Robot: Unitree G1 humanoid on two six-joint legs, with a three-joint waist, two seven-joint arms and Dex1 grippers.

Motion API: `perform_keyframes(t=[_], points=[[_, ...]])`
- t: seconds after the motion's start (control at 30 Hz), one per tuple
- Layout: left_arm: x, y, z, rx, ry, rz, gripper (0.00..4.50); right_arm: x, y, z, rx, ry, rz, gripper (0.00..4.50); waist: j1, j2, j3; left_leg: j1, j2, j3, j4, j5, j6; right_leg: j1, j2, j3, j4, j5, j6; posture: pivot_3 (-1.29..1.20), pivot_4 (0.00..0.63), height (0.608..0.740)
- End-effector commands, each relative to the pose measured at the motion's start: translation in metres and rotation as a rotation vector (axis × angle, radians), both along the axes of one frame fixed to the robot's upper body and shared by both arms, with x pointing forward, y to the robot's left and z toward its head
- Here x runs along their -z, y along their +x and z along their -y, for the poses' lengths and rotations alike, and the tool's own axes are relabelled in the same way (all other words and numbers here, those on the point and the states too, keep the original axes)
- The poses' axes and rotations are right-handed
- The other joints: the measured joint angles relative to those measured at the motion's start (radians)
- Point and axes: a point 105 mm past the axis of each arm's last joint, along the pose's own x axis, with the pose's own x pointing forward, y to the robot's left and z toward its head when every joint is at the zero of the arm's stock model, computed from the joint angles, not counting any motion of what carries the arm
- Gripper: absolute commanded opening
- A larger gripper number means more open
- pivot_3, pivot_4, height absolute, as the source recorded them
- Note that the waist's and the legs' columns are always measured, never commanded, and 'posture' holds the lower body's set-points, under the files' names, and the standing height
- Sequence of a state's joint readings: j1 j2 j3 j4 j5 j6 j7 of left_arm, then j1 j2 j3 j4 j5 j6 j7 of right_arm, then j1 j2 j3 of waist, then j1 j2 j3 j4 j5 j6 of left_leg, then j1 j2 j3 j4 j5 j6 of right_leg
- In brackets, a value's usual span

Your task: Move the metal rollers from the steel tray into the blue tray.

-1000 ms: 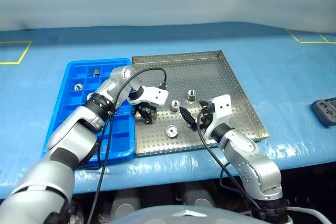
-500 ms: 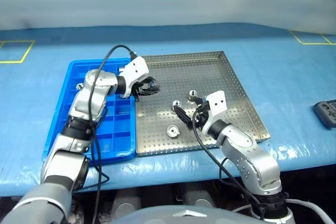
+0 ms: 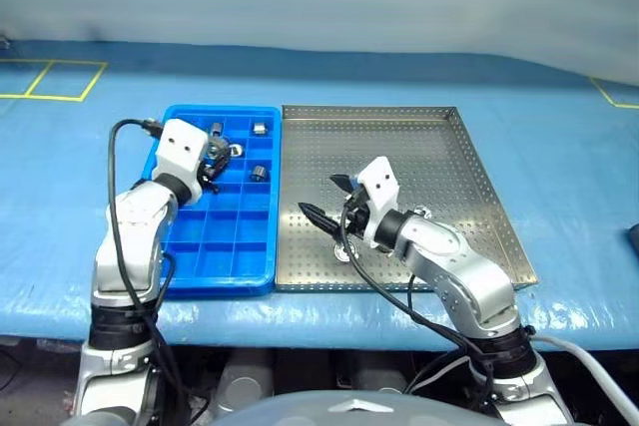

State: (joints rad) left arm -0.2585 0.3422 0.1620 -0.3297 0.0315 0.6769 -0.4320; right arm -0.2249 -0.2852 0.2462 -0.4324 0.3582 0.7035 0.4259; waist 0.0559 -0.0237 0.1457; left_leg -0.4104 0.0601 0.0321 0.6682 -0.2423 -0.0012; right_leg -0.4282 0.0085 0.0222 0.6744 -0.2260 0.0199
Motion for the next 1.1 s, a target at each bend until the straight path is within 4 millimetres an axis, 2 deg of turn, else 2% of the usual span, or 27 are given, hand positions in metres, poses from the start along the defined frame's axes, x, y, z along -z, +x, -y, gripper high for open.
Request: perform_keyframes(t=[0.03,0.17,0.3,0.67,0.8,0.97,1.07,1.1], points=[[-0.008,-0.008,-0.009,-0.087,-0.013,0.059,1.68,-0.008,-0.003,-0.01,-0.066,-0.003,0.041,4.5,0.007,0.0,0.0,0.0,0.0,0.0,0.0,0.0,0.0,0.0,0.0,0.0,0.0,0.0,0.0,0.25,0.15,0.74],[-0.004,-0.012,-0.021,-0.19,-0.042,0.071,1.68,-0.008,-0.004,-0.014,-0.088,-0.007,0.041,4.5,0.021,0.0,0.0,0.0,0.0,0.0,0.0,0.0,0.0,0.0,0.0,0.0,0.0,0.0,0.0,0.25,0.15,0.74],[0.01,-0.016,-0.028,-0.252,-0.038,0.03,1.68,-0.006,-0.007,-0.015,-0.099,-0.008,0.034,4.5,0.03,0.0,0.0,0.0,0.0,0.0,0.0,0.0,0.0,0.0,0.0,-0.001,0.0,0.0,0.0,0.24,0.15,0.74],[0.027,-0.025,-0.052,-0.416,-0.072,-0.033,1.68,-0.003,-0.011,-0.009,-0.071,-0.005,0.021,4.5,0.028,0.0,0.0,0.0,0.0,-0.001,0.0,0.0,0.0,0.0,0.0,-0.001,0.0,-0.001,-0.001,0.22,0.15,0.74],[0.033,-0.026,-0.054,-0.431,-0.097,-0.076,1.68,-0.002,-0.012,-0.008,-0.059,0.0,0.018,4.5,0.028,-0.001,0.0,0.0,0.0,-0.001,0.0,0.0,0.0,0.0,0.0,-0.002,0.0,-0.001,-0.001,0.21,0.15,0.74],[0.028,-0.022,-0.045,-0.374,-0.112,-0.073,3.33,-0.004,-0.012,-0.005,-0.039,0.008,0.026,4.5,0.02,-0.001,0.001,0.0,0.0,-0.001,-0.001,0.0,0.0,0.0,0.0,-0.002,-0.001,-0.001,-0.002,0.2,0.15,0.74],[0.008,-0.015,-0.028,-0.25,-0.193,0.013,4.39,-0.006,-0.013,-0.003,-0.026,0.013,0.032,4.5,0.017,-0.001,0.001,0.0,0.001,-0.001,-0.001,0.0,0.0,0.0,0.0,-0.002,0.0,-0.001,-0.002,0.2,0.15,0.74],[-0.003,-0.013,-0.019,-0.179,-0.233,0.053,4.47,-0.006,-0.013,-0.002,-0.021,0.014,0.036,4.5,0.016,-0.001,0.001,0.0,0.001,-0.001,-0.001,0.0,0.0,0.0,0.0,-0.002,-0.001,-0.001,-0.002,0.17,0.15,0.74]])
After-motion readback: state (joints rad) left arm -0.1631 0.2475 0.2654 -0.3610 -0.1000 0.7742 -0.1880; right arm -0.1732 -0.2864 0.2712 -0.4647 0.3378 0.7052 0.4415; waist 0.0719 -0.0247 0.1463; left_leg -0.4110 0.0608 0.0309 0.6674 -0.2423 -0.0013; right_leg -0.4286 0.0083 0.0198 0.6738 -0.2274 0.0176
